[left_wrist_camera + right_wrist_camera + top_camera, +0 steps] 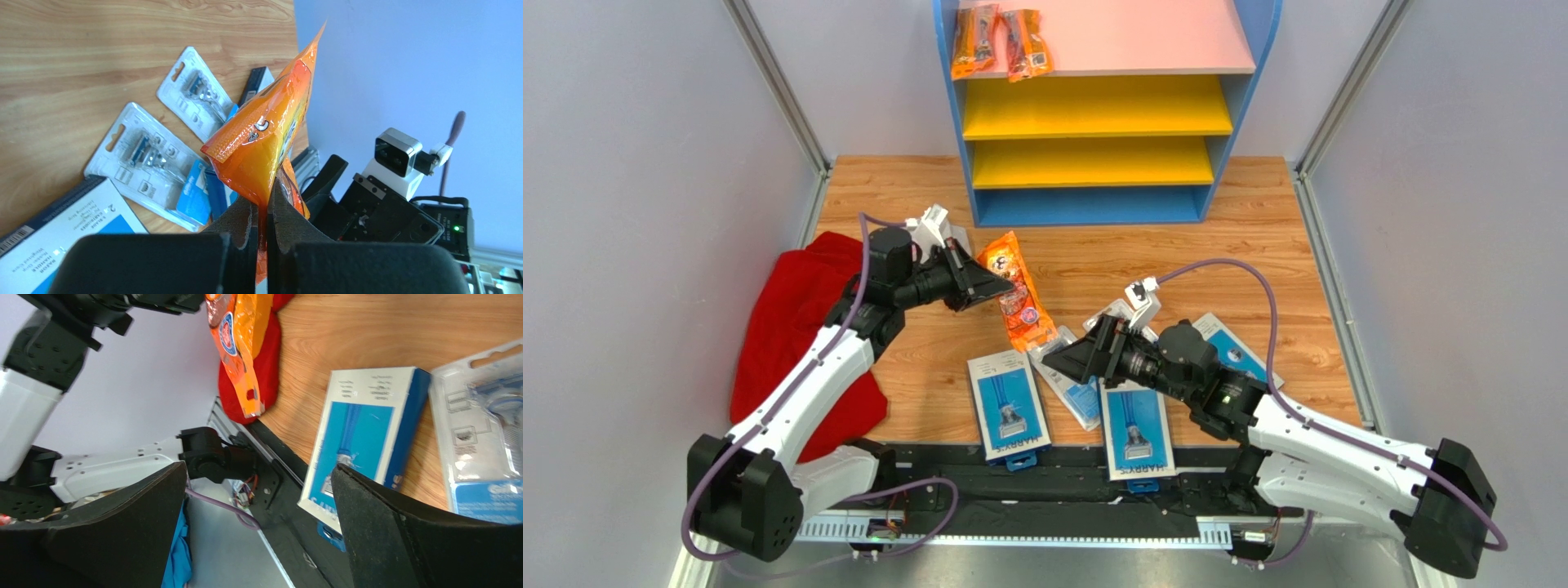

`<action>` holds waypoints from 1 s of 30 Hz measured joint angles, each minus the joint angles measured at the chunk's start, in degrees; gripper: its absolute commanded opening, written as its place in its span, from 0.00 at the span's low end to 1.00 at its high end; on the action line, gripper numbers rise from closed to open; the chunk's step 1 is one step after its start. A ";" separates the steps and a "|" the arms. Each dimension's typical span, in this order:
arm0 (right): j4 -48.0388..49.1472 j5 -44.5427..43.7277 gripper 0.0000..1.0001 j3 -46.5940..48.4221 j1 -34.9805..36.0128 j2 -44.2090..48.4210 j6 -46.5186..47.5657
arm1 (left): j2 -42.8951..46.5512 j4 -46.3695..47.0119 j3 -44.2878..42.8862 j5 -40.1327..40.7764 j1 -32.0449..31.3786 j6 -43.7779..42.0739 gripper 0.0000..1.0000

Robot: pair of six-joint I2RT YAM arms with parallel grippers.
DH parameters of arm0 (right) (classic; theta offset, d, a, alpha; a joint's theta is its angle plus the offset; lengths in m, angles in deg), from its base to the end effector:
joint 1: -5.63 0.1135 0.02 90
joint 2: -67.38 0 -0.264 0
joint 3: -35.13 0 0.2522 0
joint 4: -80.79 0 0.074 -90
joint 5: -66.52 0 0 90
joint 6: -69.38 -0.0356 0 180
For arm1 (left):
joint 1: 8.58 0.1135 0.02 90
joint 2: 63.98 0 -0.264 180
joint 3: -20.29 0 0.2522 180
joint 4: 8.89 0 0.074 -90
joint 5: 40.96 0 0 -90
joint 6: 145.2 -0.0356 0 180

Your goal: Place and organize the shaving razors onto the shelf

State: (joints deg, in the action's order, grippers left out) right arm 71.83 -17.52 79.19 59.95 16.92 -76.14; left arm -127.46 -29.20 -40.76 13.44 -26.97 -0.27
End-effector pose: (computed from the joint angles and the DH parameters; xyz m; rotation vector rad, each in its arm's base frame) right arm 0.1184 0.1712 0.2600 -0.0612 2.0942 1.3687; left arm 0.2298 -0.0982 0.2992 -0.2364 2.1706 -1.3980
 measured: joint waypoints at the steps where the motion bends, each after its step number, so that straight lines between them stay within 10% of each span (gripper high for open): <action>1: 2.75 -0.94 0.90 -0.76 0.94 -0.20 -0.42 | 0.63 0.09 0.39 -0.37 0.00 0.72 0.00; 23: 19.54 -13.03 0.53 2.29 5.53 -12.33 -1.86 | 4.13 4.37 4.11 -6.25 -0.13 9.27 0.00; 30: 21.18 -12.83 0.15 2.67 5.57 -13.62 -1.99 | 5.62 4.15 5.62 -6.54 -0.26 9.18 0.00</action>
State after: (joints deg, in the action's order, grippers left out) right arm 93.01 -30.35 81.86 65.53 3.30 -78.13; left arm -121.85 -25.04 -35.14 6.91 -27.24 8.91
